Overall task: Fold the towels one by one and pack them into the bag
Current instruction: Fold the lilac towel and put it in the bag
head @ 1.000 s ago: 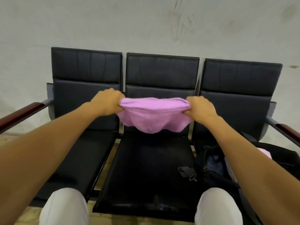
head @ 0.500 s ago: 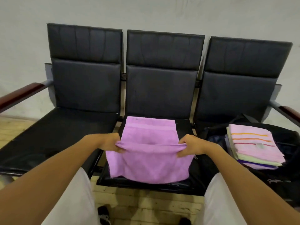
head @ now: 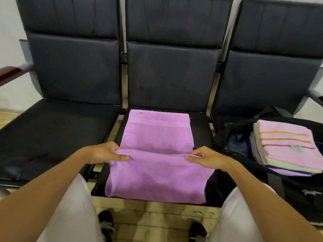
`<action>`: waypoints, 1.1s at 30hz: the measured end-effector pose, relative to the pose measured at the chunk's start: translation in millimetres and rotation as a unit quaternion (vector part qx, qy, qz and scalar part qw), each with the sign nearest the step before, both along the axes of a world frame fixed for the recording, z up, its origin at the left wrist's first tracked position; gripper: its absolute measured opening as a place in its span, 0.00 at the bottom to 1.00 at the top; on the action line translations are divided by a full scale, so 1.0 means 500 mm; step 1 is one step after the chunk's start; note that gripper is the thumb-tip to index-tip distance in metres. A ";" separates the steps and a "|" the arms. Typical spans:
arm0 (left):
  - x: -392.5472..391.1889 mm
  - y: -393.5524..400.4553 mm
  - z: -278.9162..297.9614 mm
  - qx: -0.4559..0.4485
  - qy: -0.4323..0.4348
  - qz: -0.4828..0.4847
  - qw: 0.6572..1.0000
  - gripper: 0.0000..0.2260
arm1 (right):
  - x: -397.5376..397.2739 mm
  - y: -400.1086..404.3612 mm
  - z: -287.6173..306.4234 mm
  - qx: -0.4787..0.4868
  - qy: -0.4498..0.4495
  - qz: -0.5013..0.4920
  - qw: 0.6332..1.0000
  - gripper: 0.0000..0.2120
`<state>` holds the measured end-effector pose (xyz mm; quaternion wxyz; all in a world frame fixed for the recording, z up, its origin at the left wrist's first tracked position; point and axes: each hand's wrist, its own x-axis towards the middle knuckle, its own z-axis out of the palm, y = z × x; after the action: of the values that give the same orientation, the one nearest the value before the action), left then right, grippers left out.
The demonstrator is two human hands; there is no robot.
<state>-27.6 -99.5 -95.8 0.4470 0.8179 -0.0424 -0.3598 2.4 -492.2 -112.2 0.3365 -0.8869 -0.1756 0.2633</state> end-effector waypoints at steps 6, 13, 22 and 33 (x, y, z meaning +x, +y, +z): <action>0.041 -0.036 -0.011 -0.018 -0.043 0.016 0.999 0.13 | 0.050 -0.002 -0.040 0.024 -0.055 -0.045 0.997 0.23; 0.102 -0.021 -0.034 -0.038 -0.106 0.127 0.986 0.27 | 0.119 0.009 -0.073 -0.019 -0.131 -0.039 0.990 0.21; 0.166 -0.034 -0.059 0.076 -0.208 0.135 0.966 0.22 | 0.166 0.030 -0.089 -0.045 -0.155 -0.057 0.985 0.20; 0.231 -0.020 -0.097 0.253 -0.274 0.005 0.928 0.18 | 0.201 0.021 -0.120 -0.145 -0.152 -0.049 0.977 0.15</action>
<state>87.9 -109.5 -144.2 0.1982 0.9707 -0.0674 -0.1180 103.0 -481.6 -172.1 0.1859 -0.9634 -0.1413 0.1317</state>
